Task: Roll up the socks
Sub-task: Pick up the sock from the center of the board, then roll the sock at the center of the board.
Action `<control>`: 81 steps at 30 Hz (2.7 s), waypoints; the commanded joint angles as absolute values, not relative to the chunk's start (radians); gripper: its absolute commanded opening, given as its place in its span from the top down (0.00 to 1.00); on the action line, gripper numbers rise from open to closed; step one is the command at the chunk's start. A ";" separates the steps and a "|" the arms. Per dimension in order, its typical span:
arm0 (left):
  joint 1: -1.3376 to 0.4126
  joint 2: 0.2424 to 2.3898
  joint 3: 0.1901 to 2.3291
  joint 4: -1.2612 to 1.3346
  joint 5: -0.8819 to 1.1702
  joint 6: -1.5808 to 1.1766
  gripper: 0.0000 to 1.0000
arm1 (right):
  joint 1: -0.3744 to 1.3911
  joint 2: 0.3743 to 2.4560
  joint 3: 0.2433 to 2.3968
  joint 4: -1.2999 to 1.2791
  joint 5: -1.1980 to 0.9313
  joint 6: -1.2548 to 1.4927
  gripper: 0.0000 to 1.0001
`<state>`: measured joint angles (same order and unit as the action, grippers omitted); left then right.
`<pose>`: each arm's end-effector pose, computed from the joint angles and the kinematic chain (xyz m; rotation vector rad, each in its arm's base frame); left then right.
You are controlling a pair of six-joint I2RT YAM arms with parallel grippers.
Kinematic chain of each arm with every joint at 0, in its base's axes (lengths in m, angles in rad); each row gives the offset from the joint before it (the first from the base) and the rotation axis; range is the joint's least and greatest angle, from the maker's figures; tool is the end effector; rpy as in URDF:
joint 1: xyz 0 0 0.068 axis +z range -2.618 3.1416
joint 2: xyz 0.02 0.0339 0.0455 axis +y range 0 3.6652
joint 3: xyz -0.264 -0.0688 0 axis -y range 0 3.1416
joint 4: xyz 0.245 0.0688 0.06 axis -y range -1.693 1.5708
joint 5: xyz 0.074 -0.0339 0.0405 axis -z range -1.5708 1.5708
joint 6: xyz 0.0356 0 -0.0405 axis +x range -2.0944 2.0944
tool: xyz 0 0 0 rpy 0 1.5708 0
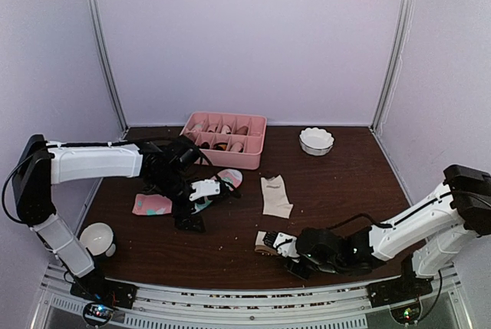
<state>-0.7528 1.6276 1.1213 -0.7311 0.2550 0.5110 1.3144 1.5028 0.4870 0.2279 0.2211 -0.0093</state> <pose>0.2229 -0.2211 0.2083 1.7105 2.2339 -0.4150 0.0732 0.2484 0.1232 -1.3678 1.9320 0.3841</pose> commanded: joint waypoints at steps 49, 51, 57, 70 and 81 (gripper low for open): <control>-0.983 1.749 1.119 -0.344 0.329 0.650 0.20 | 0.925 1.620 0.586 0.188 -0.528 0.523 1.00; -0.988 1.777 1.138 -0.344 0.333 0.646 0.23 | 0.922 1.645 0.611 0.154 -0.541 0.515 1.00; -0.998 1.842 1.189 -0.363 0.362 0.626 0.36 | 0.919 1.702 0.654 0.124 -0.582 0.529 1.00; -1.016 1.896 1.185 -0.323 0.389 0.611 0.55 | 0.895 1.748 0.705 0.080 -0.641 0.549 1.00; -1.032 1.951 1.215 -0.318 0.355 0.632 0.62 | 0.883 1.732 0.706 0.060 -0.661 0.546 1.00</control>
